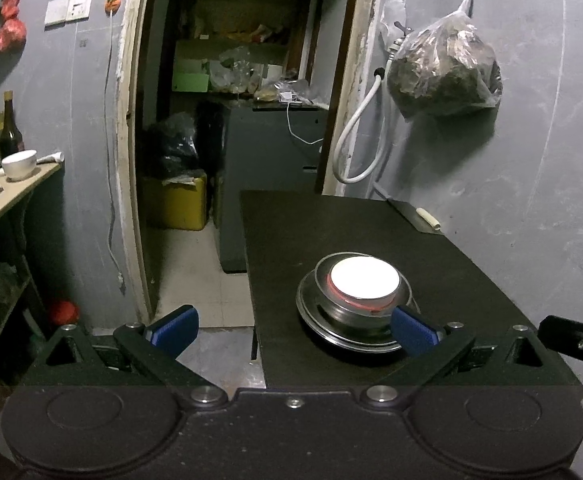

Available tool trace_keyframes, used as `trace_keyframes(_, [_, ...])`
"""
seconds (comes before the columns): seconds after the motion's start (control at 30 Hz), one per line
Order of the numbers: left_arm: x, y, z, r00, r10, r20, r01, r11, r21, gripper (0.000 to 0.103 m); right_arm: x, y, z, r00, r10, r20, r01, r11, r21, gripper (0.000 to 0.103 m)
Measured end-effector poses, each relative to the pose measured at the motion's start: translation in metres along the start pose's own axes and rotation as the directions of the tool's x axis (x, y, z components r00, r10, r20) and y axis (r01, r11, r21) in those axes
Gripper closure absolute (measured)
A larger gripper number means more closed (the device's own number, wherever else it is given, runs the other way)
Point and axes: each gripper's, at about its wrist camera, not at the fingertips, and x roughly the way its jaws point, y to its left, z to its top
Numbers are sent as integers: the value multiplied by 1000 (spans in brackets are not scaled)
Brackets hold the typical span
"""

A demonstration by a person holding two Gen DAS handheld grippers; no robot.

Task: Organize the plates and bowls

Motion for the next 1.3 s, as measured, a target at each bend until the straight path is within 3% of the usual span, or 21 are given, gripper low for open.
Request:
trace_keyframes(0.33, [-14, -23, -9, 999, 54, 0, -54, 998, 14, 1, -2, -32, 3, 999, 37, -7, -37, 999, 13, 0])
trace_keyframes(0.83, [-32, -40, -22, 990, 140, -24, -139, 989, 39, 1, -1, -48, -7, 988, 149, -42, -149, 989, 3, 0])
trace_keyframes(1.3, [-31, -49, -39, 984, 158, -82, -154, 987, 51, 1, 5, -60, -22, 983, 154, -96, -154, 988, 12, 0])
